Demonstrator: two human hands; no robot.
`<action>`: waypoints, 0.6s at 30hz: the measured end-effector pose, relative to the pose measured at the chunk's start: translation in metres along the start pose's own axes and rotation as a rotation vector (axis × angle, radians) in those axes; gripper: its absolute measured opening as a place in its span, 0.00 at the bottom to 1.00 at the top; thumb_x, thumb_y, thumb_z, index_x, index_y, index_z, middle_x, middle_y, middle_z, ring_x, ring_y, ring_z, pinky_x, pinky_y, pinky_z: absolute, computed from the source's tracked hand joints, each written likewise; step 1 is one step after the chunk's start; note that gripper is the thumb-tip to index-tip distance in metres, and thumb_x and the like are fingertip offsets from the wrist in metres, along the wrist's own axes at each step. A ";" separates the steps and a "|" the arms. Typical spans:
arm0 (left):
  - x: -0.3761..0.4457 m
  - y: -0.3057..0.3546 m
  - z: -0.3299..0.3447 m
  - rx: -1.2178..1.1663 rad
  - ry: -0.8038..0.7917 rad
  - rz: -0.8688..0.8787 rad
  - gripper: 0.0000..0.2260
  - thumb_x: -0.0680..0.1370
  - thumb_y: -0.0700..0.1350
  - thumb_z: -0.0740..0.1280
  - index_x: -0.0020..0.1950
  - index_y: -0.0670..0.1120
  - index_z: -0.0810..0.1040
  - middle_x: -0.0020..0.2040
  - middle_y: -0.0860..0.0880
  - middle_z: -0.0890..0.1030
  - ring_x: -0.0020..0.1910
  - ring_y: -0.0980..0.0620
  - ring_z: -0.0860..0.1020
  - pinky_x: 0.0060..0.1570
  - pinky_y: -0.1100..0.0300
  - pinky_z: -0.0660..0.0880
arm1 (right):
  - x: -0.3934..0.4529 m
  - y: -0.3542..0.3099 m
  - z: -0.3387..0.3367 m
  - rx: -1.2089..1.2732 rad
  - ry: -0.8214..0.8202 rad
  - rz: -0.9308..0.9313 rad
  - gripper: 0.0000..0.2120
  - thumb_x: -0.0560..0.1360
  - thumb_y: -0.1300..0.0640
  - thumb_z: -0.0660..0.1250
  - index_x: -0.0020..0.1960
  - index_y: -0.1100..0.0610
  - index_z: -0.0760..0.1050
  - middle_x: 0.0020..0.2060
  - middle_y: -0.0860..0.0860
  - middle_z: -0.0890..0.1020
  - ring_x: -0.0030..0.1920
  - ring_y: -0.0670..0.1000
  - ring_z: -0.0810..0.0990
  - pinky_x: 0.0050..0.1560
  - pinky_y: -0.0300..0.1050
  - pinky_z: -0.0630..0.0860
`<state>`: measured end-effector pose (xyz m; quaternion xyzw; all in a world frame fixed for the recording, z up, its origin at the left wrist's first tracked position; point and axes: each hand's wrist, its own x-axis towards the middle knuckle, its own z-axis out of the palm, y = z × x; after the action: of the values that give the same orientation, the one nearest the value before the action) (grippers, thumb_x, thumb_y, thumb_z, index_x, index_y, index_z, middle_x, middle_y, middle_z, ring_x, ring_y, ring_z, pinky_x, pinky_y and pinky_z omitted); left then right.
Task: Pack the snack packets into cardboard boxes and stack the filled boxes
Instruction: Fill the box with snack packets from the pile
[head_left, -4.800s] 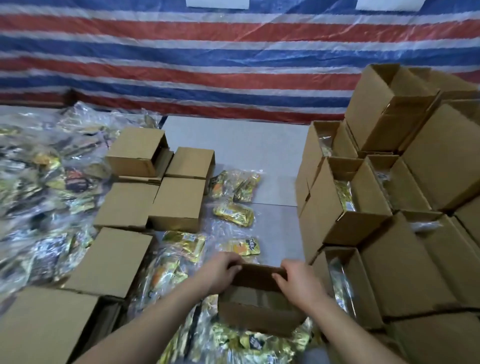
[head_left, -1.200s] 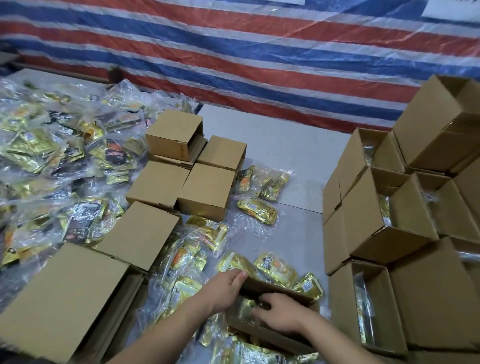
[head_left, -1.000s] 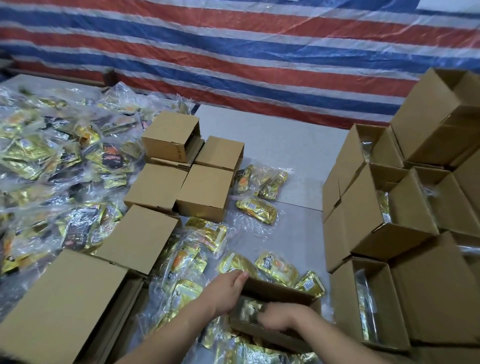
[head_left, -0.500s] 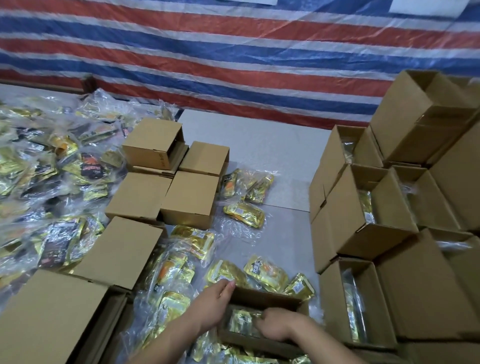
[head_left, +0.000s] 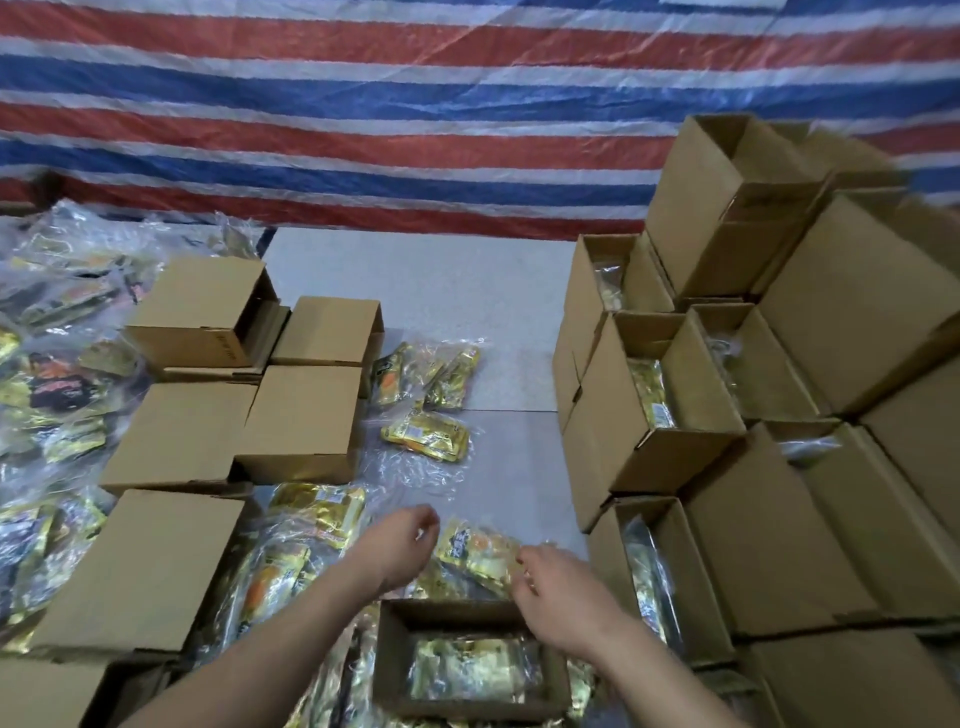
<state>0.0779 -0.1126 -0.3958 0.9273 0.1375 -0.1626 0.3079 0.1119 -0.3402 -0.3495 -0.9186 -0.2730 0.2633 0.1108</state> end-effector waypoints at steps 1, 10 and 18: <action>0.013 0.007 0.002 0.100 -0.039 0.027 0.14 0.83 0.51 0.59 0.67 0.49 0.74 0.65 0.49 0.78 0.62 0.49 0.77 0.57 0.57 0.73 | 0.000 0.003 0.004 0.016 -0.041 0.025 0.19 0.83 0.46 0.52 0.67 0.53 0.72 0.61 0.52 0.78 0.61 0.54 0.76 0.63 0.51 0.73; 0.088 0.026 0.067 0.837 -0.334 0.398 0.42 0.72 0.59 0.74 0.78 0.45 0.57 0.73 0.43 0.66 0.71 0.42 0.67 0.71 0.46 0.63 | -0.007 0.027 0.000 0.445 0.070 0.179 0.18 0.82 0.40 0.54 0.64 0.48 0.73 0.57 0.42 0.77 0.57 0.45 0.76 0.60 0.47 0.73; 0.110 0.010 0.112 0.848 -0.337 0.295 0.38 0.68 0.54 0.75 0.71 0.45 0.61 0.65 0.44 0.70 0.63 0.43 0.70 0.61 0.46 0.70 | -0.013 0.043 0.005 0.440 0.078 0.168 0.19 0.82 0.42 0.57 0.68 0.48 0.72 0.61 0.44 0.76 0.61 0.46 0.75 0.63 0.46 0.72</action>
<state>0.1575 -0.1718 -0.5183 0.9414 -0.1261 -0.3070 -0.0597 0.1185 -0.3830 -0.3634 -0.9012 -0.1272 0.2891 0.2966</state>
